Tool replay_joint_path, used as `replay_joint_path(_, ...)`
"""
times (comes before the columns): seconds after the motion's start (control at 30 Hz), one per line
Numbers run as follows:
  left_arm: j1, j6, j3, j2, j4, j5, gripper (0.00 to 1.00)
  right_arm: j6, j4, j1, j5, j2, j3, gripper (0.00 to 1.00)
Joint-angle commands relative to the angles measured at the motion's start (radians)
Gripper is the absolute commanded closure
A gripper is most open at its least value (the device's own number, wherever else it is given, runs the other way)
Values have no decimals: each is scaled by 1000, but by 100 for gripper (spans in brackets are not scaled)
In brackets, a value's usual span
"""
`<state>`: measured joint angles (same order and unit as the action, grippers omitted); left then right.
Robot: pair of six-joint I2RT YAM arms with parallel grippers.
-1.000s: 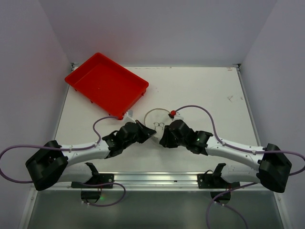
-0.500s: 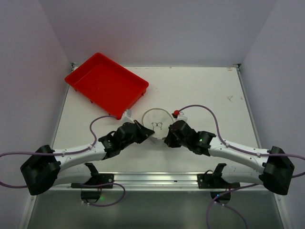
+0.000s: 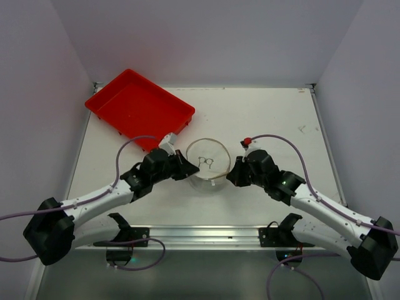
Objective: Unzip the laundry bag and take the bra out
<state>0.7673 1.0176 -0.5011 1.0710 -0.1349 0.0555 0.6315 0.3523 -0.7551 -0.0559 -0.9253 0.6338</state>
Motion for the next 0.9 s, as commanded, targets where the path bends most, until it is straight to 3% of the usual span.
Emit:
replay_joint_path(0.0,-97,-312,-88,96,202,96,100,-85,56,48,-70,-4,4,100)
replay_joint_path(0.07,-100,-367,-209,191,245,86,100,-40,13,14,6,2,-16,100)
replay_joint_path(0.17,-103,-369,-356,312,230,110,97,65,-42,-74,-2,-9,-14,100)
replay_joint_path(0.3,-103,-292,-477,408,212,152,74,203,-111,-168,-54,-101,21,100)
replay_joint_path(0.43,-103,-128,-389,354,153,141,17,289,-151,-187,-96,-174,55,100)
replay_joint_path(0.47,-103,-104,-360,301,134,123,13,293,-171,-188,-101,-182,53,100)
replay_joint_path(0.53,-103,-65,-267,242,119,58,7,304,-237,-188,-105,-194,44,100)
replay_joint_path(0.67,-97,22,-137,98,107,24,7,293,-251,-190,-104,-227,63,100)
replay_joint_path(0.87,-24,73,-113,154,25,41,16,295,-274,-191,-90,-247,46,100)
